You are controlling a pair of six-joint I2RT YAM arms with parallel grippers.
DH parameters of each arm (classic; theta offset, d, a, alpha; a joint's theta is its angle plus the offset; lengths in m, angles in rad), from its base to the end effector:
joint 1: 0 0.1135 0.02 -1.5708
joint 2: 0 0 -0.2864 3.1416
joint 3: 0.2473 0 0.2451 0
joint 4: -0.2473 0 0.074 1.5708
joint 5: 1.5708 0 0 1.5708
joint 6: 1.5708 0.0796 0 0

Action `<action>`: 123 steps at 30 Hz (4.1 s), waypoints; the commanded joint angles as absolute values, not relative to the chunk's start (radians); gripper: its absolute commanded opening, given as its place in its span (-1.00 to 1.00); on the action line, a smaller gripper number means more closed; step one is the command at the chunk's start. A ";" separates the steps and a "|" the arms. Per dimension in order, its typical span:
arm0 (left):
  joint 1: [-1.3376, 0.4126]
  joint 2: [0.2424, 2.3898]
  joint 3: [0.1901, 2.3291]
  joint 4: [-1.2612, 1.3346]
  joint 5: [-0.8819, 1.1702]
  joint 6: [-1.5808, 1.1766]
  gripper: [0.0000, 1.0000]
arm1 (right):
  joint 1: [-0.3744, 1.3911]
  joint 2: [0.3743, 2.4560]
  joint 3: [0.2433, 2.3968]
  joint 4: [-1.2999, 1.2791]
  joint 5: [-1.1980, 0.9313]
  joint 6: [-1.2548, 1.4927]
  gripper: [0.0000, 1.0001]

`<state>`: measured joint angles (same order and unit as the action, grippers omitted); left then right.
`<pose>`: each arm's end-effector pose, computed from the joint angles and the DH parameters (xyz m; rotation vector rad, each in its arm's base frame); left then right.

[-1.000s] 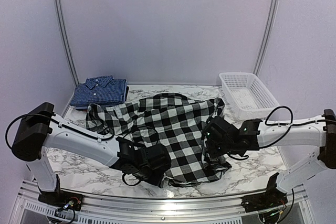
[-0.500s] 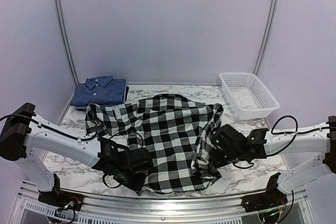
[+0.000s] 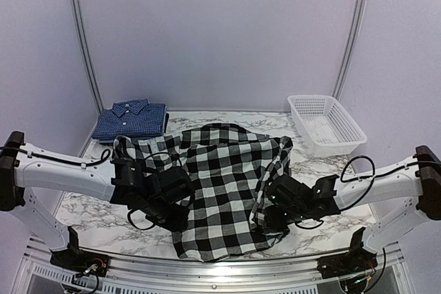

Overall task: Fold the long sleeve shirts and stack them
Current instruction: Flatten out the crumpled shirt at the center of the board.

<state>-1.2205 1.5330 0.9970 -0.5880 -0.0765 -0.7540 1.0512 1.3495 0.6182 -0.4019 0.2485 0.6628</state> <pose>0.1122 -0.2895 0.1916 0.6223 2.7246 -0.4709 0.1352 0.1970 0.1420 -0.4411 2.6257 0.2297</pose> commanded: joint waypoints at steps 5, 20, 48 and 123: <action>-1.137 1.529 0.894 -0.563 -0.051 -0.745 -0.40 | 1.072 1.408 0.652 -0.395 0.293 0.711 -0.42; -1.108 1.468 0.725 -0.357 0.073 -0.834 -0.25 | 0.989 1.208 0.701 -0.723 0.482 0.786 -0.80; -1.146 1.627 0.793 -0.281 0.069 -0.963 -1.00 | 1.069 1.266 0.644 -0.623 0.421 0.821 0.19; -0.986 1.256 0.540 -0.573 0.051 -0.853 -1.00 | 1.408 1.267 0.713 -0.948 0.388 1.264 -1.00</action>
